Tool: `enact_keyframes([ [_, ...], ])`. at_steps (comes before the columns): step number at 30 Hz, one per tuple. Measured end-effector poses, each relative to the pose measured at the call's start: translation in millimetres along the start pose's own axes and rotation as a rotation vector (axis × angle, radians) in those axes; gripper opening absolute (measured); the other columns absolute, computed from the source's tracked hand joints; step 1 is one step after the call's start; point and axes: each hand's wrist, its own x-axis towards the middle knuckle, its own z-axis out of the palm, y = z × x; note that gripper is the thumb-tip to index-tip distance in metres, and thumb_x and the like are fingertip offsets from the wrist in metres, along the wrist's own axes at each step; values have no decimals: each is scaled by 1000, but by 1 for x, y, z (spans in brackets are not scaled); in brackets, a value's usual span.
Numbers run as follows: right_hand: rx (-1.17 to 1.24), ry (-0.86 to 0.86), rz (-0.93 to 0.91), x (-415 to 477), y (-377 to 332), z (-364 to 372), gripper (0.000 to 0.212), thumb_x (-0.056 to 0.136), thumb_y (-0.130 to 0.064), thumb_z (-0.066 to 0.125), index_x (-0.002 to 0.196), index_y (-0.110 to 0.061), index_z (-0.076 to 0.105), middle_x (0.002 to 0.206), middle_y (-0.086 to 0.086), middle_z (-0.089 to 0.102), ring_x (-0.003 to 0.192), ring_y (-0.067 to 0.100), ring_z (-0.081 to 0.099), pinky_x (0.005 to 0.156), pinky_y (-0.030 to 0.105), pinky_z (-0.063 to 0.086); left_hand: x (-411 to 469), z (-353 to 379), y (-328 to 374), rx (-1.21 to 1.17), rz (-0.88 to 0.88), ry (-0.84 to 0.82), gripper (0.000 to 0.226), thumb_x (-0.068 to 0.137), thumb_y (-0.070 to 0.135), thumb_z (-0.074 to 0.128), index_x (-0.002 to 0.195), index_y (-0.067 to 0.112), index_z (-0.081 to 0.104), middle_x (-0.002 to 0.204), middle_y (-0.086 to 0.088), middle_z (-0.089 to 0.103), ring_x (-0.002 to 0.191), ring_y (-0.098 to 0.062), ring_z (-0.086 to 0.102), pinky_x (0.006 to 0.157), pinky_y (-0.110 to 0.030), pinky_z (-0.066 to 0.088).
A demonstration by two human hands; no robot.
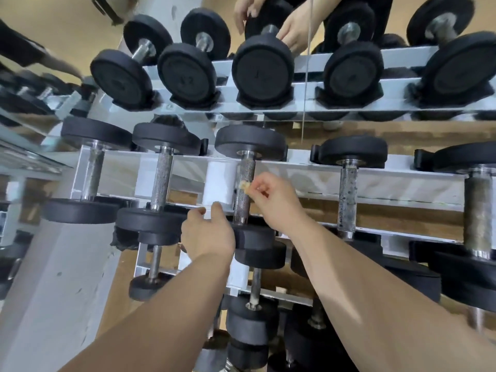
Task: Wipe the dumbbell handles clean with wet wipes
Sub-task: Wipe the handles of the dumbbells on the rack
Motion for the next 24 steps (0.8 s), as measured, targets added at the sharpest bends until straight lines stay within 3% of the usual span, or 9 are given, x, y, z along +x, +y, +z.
enact_keyframes([
  [2, -75, -75, -28, -13, 10, 2, 12, 94, -30, 67, 84, -30, 62, 76, -14, 60, 74, 1, 55, 67, 25, 44, -10, 7, 2, -23, -15, -23, 78, 82, 70, 38, 139, 19, 53, 137, -11, 56, 124, -35, 52, 107, -52, 40],
  [6, -23, -69, -45, -8, 11, 5, 12, 95, -27, 63, 86, -33, 60, 82, -13, 62, 79, 7, 57, 70, 29, 46, -10, 10, 8, 49, 16, 57, 66, 92, 64, 48, 142, 22, 52, 136, -7, 60, 124, -31, 55, 106, -46, 42],
  [10, 197, 69, -18, 25, -3, 14, 12, 94, -27, 65, 84, -31, 59, 79, -9, 63, 74, 11, 58, 69, 28, 45, 4, -4, 6, -52, -2, -3, 44, 95, 54, 52, 123, 22, 65, 118, -2, 67, 109, -29, 58, 103, -45, 44],
  [14, 242, 80, 1, 31, 0, 14, 10, 93, -27, 68, 85, -29, 63, 81, -10, 63, 77, 9, 59, 73, 28, 49, 4, -8, 7, -99, 0, -17, 28, 98, 46, 51, 100, 23, 66, 94, 4, 65, 90, -23, 57, 85, -38, 40],
  [17, 156, -50, -5, 4, 9, 13, 8, 94, -26, 67, 86, -25, 64, 78, -11, 61, 74, 8, 58, 68, 24, 45, 3, -9, 8, -85, 2, -14, 29, 99, 44, 50, 98, 20, 67, 90, 6, 63, 85, -19, 55, 81, -35, 35],
  [20, 126, -167, 24, -14, 17, 15, 6, 94, -22, 66, 89, -21, 65, 81, -4, 65, 80, 16, 62, 75, 31, 50, 3, -11, 10, -82, 8, -21, 30, 99, 43, 50, 99, 18, 67, 93, 1, 65, 89, -24, 56, 81, -35, 35],
  [24, 312, 75, 47, 23, 4, 19, 11, 96, -22, 62, 86, -27, 62, 80, -7, 65, 77, 10, 61, 75, 29, 51, 2, -11, 12, -62, 13, -24, 28, 100, 40, 49, 99, 18, 67, 93, 0, 64, 92, -27, 55, 80, -34, 33],
])
